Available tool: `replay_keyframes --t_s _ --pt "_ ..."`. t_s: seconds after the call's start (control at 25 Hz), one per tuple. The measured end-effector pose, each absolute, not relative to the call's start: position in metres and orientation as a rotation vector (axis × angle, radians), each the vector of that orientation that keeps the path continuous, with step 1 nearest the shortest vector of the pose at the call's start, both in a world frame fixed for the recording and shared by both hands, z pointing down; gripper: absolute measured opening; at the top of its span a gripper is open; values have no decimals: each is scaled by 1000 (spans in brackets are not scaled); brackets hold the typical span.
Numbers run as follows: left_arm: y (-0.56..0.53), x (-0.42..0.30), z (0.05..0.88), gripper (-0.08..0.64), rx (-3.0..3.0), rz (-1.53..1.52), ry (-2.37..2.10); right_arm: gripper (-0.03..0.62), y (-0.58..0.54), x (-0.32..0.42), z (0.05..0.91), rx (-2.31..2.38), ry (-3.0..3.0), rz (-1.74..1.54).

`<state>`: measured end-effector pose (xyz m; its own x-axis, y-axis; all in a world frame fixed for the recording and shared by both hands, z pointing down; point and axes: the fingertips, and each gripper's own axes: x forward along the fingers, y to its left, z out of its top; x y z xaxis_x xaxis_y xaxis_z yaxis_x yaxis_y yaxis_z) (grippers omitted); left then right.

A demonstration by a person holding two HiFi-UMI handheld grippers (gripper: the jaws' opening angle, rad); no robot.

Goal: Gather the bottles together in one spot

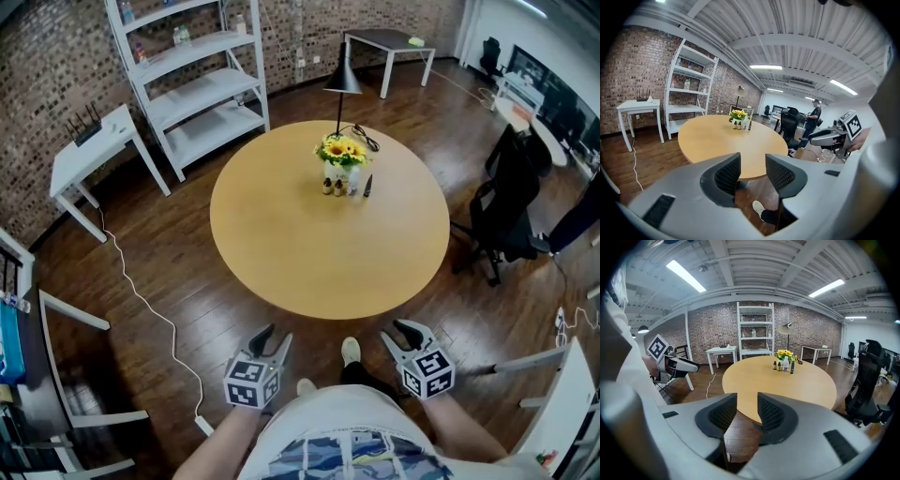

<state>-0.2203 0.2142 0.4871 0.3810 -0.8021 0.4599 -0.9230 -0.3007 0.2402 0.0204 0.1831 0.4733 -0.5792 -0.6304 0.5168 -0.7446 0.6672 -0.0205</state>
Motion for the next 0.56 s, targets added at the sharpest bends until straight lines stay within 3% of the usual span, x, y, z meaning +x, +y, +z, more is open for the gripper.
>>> replay_keyframes --t_s 0.56 --pt "224 -220 493 166 2158 335 -1494 160 186 12 481 1012 -2431 327"
